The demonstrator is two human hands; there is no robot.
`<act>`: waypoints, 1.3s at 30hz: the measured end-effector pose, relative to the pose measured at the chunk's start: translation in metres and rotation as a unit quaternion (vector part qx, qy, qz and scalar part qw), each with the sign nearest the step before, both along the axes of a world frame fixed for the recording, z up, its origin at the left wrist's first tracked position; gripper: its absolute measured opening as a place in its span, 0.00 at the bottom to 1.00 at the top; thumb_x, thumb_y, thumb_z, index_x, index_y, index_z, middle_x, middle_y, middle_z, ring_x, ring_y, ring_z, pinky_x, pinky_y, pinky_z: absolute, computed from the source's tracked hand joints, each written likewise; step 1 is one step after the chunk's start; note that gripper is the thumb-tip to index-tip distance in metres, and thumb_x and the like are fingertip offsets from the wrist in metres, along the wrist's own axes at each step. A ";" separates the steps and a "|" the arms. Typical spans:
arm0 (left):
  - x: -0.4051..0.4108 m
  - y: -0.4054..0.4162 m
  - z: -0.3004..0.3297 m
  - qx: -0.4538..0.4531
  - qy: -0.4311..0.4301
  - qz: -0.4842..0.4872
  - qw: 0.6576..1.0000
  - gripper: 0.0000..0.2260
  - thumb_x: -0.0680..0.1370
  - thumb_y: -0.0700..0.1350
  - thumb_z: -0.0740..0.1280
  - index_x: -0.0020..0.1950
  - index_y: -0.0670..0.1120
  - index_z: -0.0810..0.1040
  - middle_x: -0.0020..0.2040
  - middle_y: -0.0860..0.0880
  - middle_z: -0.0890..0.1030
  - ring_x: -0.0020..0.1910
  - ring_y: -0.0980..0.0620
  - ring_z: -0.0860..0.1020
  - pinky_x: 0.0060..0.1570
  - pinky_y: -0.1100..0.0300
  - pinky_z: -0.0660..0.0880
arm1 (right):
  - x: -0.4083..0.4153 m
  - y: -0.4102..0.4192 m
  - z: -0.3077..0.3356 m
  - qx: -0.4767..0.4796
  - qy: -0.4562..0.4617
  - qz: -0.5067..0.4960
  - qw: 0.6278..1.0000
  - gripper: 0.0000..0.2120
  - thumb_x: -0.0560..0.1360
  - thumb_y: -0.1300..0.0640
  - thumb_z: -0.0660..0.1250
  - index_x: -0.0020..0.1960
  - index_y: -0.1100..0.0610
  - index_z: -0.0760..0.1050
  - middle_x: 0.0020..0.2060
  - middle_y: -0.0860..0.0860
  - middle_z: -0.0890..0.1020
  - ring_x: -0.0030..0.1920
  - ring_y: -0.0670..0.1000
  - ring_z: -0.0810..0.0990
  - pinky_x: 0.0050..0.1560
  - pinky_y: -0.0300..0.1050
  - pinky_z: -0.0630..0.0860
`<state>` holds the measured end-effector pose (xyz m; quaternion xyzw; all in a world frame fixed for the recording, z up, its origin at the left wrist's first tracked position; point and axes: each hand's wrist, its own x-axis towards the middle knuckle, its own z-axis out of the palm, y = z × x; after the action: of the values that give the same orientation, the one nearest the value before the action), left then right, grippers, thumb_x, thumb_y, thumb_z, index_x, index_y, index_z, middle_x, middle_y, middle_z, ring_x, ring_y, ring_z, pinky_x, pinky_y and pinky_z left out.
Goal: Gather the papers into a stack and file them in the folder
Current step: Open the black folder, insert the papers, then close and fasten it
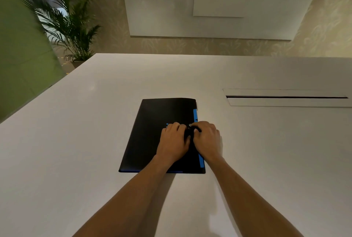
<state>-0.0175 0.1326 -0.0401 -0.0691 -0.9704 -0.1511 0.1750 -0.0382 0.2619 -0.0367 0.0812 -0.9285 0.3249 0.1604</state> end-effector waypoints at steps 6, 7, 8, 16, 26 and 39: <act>-0.002 -0.001 -0.004 0.008 -0.068 -0.052 0.996 0.21 0.82 0.52 0.51 0.75 0.48 0.63 0.76 0.48 0.64 0.75 0.49 0.60 0.73 0.52 0.55 | 0.001 -0.002 -0.002 0.105 0.007 0.007 0.994 0.14 0.80 0.53 0.57 0.59 0.53 0.79 0.58 0.50 0.81 0.59 0.51 0.77 0.61 0.47 0.71; -0.002 -0.001 -0.003 0.004 -0.082 -0.054 0.995 0.22 0.83 0.52 0.50 0.76 0.49 0.62 0.77 0.49 0.62 0.76 0.49 0.58 0.74 0.51 0.53 | 0.001 -0.003 -0.001 0.118 0.006 0.006 0.993 0.15 0.80 0.53 0.57 0.60 0.53 0.79 0.59 0.50 0.81 0.59 0.51 0.76 0.61 0.47 0.71; -0.003 -0.002 -0.003 0.000 -0.092 -0.054 0.994 0.22 0.83 0.52 0.49 0.76 0.49 0.60 0.77 0.49 0.60 0.77 0.49 0.56 0.74 0.51 0.52 | 0.001 -0.003 0.000 0.129 0.004 0.005 0.992 0.15 0.80 0.53 0.56 0.60 0.53 0.79 0.59 0.50 0.81 0.59 0.51 0.76 0.60 0.47 0.71; -0.005 -0.002 -0.002 -0.027 -0.117 -0.050 0.992 0.22 0.83 0.53 0.47 0.77 0.49 0.58 0.78 0.50 0.58 0.77 0.50 0.53 0.75 0.50 0.49 | 0.001 -0.005 -0.001 0.169 0.005 0.002 0.986 0.15 0.81 0.53 0.55 0.61 0.53 0.77 0.59 0.51 0.80 0.58 0.52 0.76 0.59 0.48 0.71; -0.006 -0.004 -0.002 -0.039 -0.125 -0.054 0.990 0.22 0.83 0.53 0.48 0.77 0.49 0.58 0.78 0.50 0.59 0.77 0.50 0.53 0.76 0.49 0.50 | 0.000 -0.006 0.003 0.196 -0.011 0.011 0.980 0.15 0.81 0.53 0.55 0.61 0.55 0.76 0.59 0.52 0.79 0.58 0.53 0.75 0.60 0.49 0.71; 0.005 -0.022 0.016 0.151 0.058 0.066 0.985 0.11 0.77 0.48 0.64 0.56 0.49 0.81 0.57 0.51 0.81 0.59 0.52 0.77 0.64 0.49 0.71 | 0.016 0.002 0.008 -0.001 -0.037 -0.051 0.998 0.15 0.78 0.51 0.62 0.63 0.54 0.73 0.59 0.52 0.77 0.55 0.51 0.77 0.50 0.42 0.73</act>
<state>-0.0123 0.1106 -0.0239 0.0139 -0.9271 -0.2798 0.2489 -0.0226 0.2637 -0.0284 0.0213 -0.9365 0.3195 0.1429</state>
